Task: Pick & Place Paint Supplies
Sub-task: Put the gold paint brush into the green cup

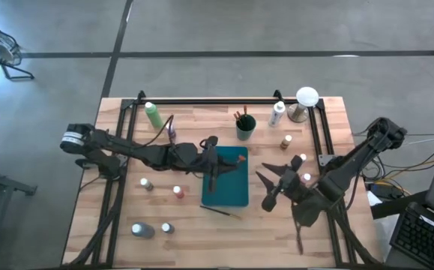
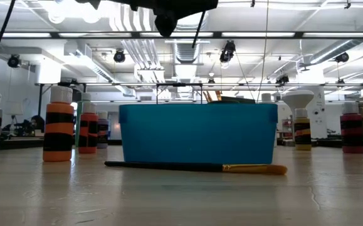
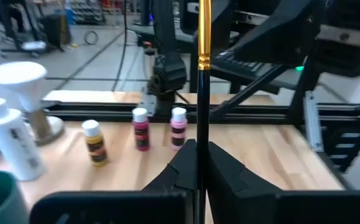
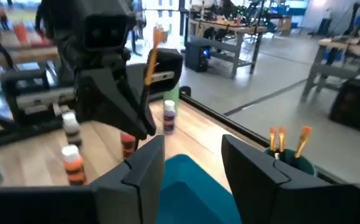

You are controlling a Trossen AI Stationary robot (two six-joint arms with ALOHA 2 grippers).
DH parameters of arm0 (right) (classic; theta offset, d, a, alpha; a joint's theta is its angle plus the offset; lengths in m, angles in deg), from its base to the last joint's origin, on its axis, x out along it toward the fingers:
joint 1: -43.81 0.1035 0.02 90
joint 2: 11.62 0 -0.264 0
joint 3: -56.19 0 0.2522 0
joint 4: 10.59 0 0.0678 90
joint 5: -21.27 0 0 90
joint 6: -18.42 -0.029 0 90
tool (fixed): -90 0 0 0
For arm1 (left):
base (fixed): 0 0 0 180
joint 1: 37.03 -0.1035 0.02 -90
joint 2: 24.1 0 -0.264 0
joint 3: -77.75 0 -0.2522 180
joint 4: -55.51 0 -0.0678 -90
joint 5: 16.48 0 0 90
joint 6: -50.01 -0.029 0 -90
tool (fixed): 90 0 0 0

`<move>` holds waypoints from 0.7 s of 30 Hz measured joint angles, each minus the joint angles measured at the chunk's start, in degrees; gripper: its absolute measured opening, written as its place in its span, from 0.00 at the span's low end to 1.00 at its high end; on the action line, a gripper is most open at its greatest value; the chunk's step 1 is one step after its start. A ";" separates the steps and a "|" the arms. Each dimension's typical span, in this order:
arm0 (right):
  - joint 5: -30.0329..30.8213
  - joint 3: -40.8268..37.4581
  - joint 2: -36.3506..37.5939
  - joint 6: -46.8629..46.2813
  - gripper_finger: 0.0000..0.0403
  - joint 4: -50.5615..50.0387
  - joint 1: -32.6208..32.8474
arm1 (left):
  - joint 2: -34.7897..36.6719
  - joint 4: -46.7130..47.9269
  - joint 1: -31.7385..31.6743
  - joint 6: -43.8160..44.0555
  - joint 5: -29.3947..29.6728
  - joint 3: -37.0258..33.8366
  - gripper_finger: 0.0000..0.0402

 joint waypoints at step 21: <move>-26.28 -18.65 0.95 42.87 0.40 70.22 -8.20 | 0.02 -2.35 0.92 -3.02 1.52 3.22 0.04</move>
